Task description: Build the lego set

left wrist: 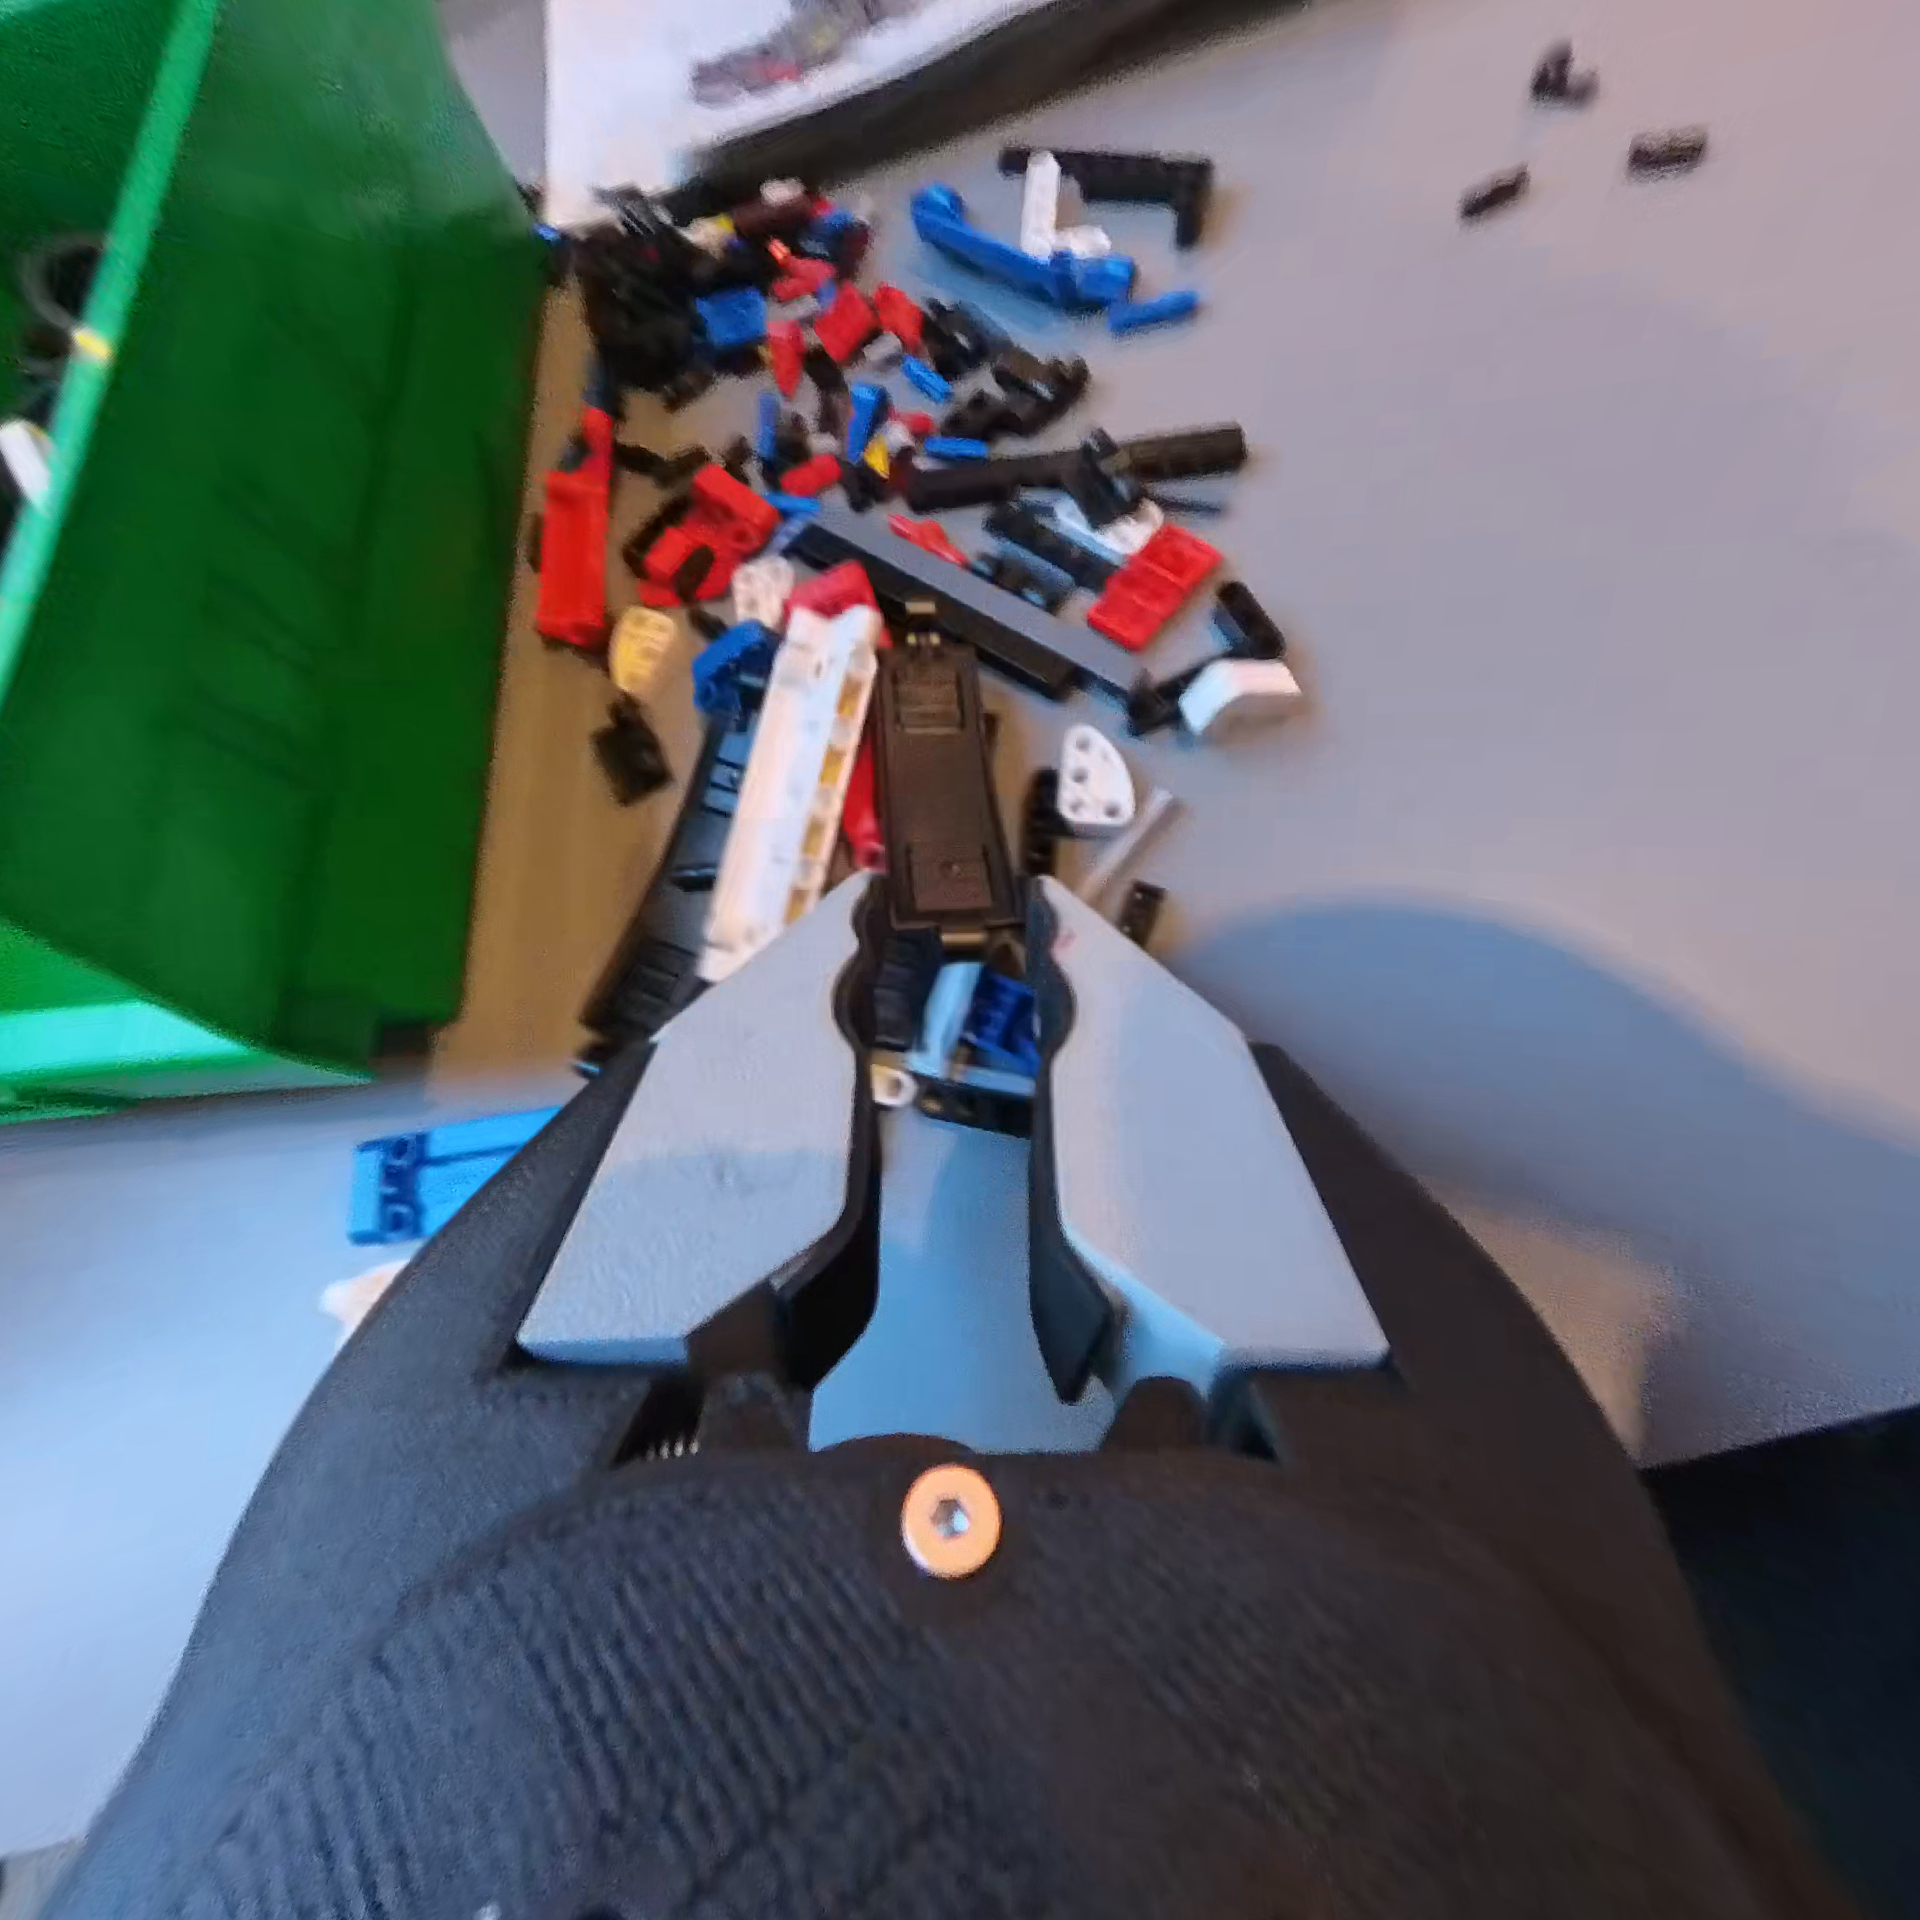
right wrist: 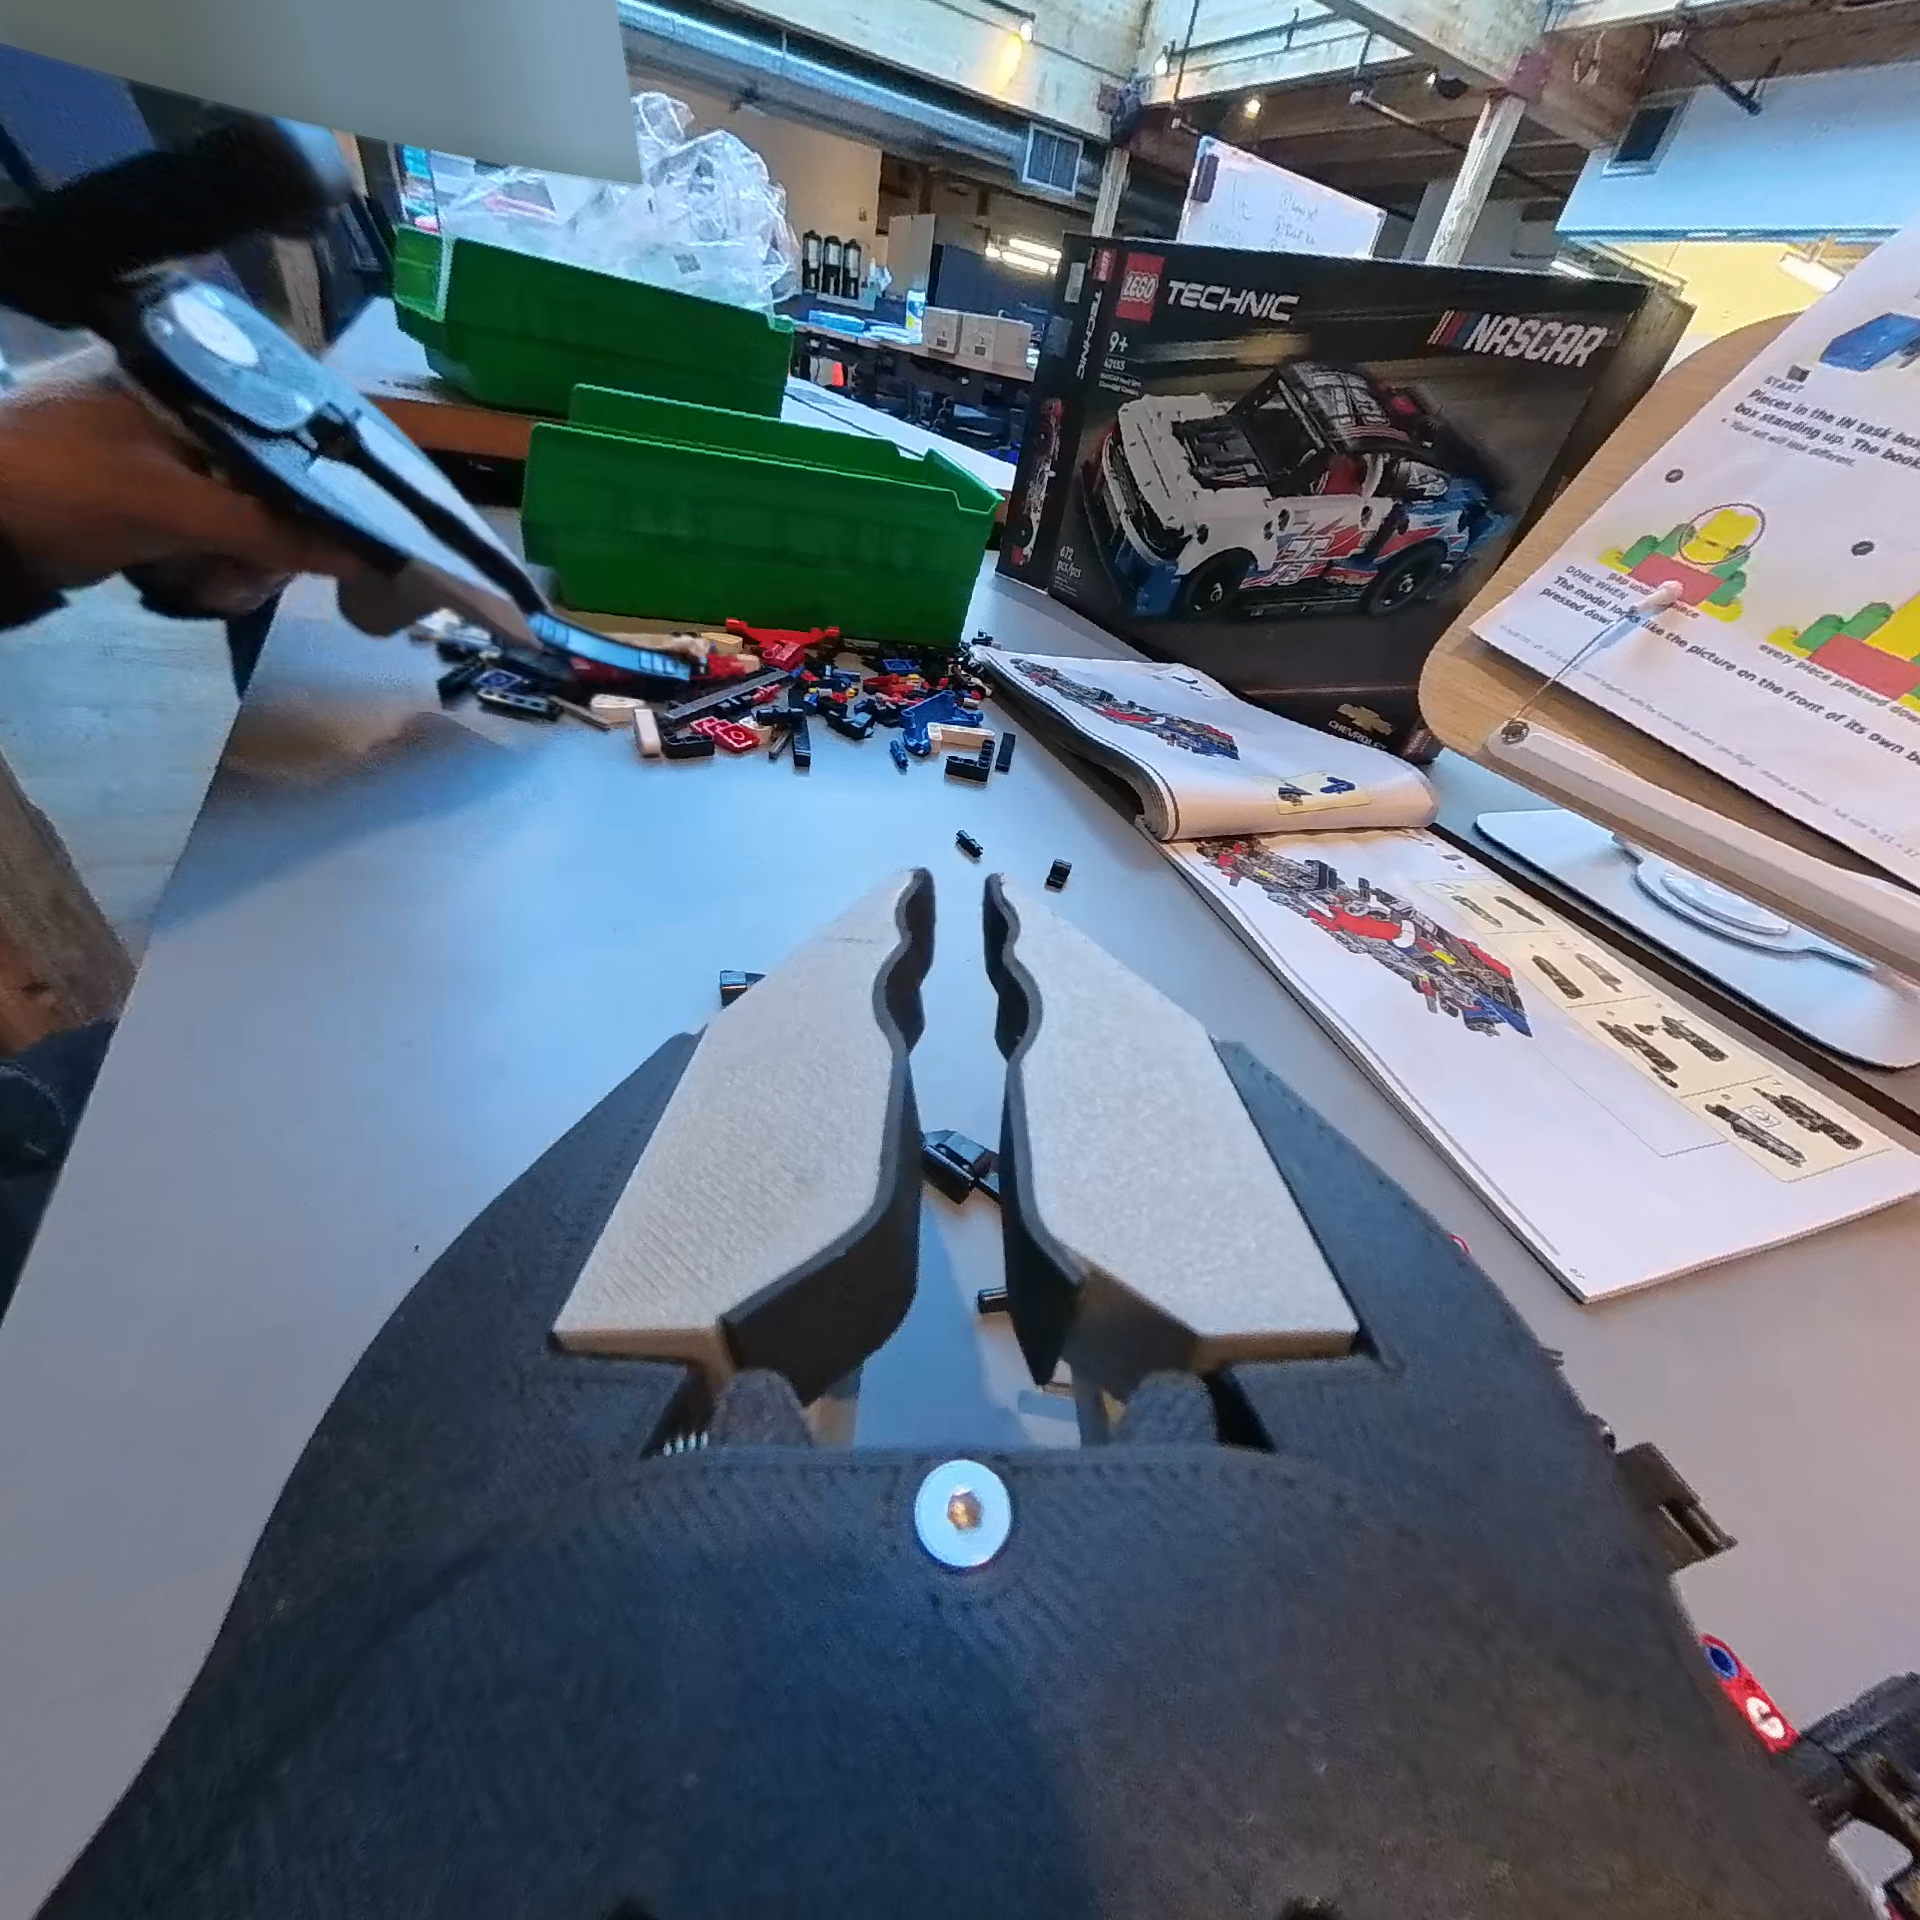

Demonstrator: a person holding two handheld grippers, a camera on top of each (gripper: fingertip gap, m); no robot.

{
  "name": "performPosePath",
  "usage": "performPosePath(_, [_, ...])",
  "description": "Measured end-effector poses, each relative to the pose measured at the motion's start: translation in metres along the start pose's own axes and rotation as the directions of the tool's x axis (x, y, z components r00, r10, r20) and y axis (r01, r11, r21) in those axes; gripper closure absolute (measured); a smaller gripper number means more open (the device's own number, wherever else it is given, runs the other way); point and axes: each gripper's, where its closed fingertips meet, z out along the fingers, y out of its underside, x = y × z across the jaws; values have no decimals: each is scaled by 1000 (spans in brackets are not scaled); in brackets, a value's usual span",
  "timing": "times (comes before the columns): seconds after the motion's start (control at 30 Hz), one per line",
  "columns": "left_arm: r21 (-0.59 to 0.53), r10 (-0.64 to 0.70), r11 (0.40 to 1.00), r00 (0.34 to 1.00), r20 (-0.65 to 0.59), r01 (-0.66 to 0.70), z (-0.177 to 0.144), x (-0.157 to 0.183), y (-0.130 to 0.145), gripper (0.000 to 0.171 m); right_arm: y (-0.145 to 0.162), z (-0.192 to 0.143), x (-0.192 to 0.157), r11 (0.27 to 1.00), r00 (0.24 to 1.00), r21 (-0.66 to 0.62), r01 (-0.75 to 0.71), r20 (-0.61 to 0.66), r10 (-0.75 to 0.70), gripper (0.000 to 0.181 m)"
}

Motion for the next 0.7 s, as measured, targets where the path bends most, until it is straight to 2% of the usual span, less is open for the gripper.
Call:
performPosePath(0.1, [-5,-48,999,999,2,48,-4,-31,-3,149,-1,-2,-1,1000,1000,4,-1,0,1,177])
performPosePath(0.2, [-42,-73,996,997,24,74,-2,-51,10,149,2,-1,-3,1000,1000,-7,-8,15,8,177])
performPosePath(0.3, [-60,-104,993,995,-11,103,0,-46,18,143,2,0,-5,1000,1000,-12,-3,22,3,177])
performPosePath(0.43, [-26,-75,997,997,3,75,-8,-31,8,139,8,-4,2,999,1000,-38,-26,-2,26,174])
performPosePath(0.53, [37,-27,999,998,-53,29,-16,1,-21,137,18,-13,8,995,999,-93,-31,-36,28,167])
performPosePath(0.63, [88,67,995,979,-194,-51,-13,59,-49,137,25,-25,13,990,997,-135,-26,-72,17,164])
performPosePath(0.7, [110,114,991,936,-332,-81,-2,109,-64,137,30,-32,15,987,996,-160,-30,-92,15,163])
